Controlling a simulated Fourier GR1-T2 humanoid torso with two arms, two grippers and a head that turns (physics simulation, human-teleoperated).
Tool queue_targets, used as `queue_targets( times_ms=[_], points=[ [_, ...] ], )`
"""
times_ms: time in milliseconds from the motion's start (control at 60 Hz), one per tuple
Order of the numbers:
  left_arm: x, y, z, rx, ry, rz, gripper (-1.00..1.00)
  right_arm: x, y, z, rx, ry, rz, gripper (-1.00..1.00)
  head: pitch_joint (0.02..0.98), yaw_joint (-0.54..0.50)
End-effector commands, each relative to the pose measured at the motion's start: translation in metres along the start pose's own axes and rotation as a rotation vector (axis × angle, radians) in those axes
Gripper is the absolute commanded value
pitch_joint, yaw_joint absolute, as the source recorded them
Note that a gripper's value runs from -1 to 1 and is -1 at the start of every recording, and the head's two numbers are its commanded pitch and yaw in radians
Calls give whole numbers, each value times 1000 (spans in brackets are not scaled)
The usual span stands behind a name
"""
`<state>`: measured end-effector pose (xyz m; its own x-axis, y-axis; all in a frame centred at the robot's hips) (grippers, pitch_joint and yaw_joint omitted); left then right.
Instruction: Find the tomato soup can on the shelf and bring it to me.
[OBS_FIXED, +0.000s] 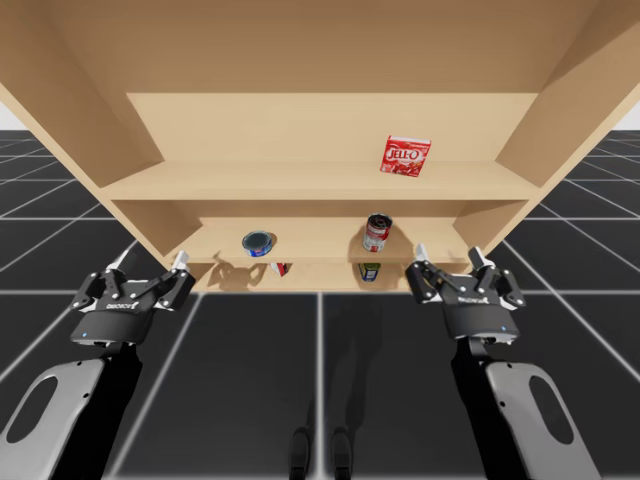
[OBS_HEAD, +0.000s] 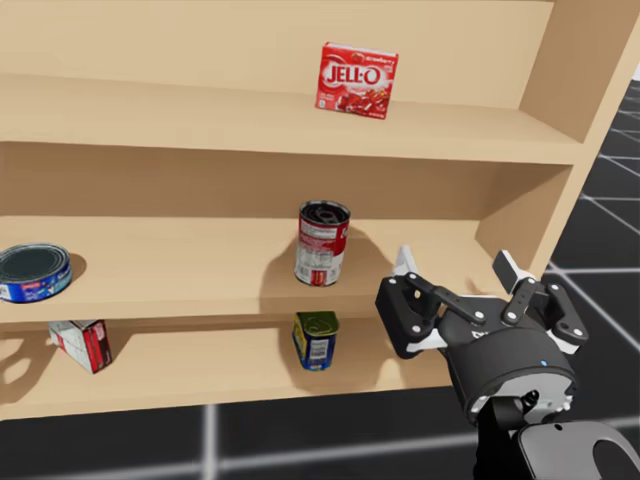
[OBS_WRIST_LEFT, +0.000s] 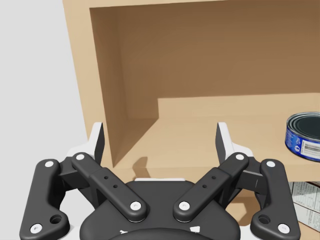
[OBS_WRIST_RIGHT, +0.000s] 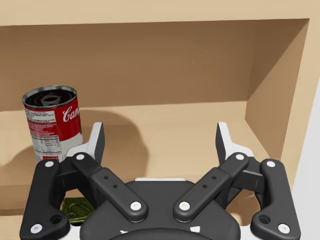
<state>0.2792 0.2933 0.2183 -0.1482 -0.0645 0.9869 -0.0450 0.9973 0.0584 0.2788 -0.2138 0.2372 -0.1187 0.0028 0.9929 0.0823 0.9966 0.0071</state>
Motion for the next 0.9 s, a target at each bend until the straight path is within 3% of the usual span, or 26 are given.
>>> queue_targets(
  times_ms=[17,67,100,183,317,333,667,683,733,783,900],
  points=[
    [0,1,0,0,1,2,-1000,15,17,8,76,15,-41,-1000,563,-218],
    [0,0,0,-1,1,2,-1000,19,20,8,103,22,-49,-1000,564,-217],
    [-1,1,-1,-1,2,2,-1000,24,25,7,146,47,-74,-1000,564,-216],
    [-1,1,-1,0,3,2,-1000,27,32,4,202,92,-81,-1000,563,-216],
    [-1,1,-1,-1,5,0,-1000,27,43,-3,236,122,-36,-1000,560,-216],
    [-1,1,-1,-2,5,0,-1000,27,46,-6,239,125,-18,-1000,559,-218],
    [-1,1,-1,-2,6,2,-1000,16,74,-36,253,173,24,-1000,546,-225],
    [-1,1,-1,-2,7,3,-1000,12,76,-41,239,172,41,-1000,546,-225],
    [-1,1,-1,-2,7,3,-1000,9,78,-46,224,184,44,-1000,547,-224],
    [-1,2,-1,-1,7,4,-1000,2,80,-55,199,188,70,-1000,548,-222],
    [-1,2,-2,1,8,4,-1000,-7,83,-71,167,210,82,-1000,552,-217]
  ],
)
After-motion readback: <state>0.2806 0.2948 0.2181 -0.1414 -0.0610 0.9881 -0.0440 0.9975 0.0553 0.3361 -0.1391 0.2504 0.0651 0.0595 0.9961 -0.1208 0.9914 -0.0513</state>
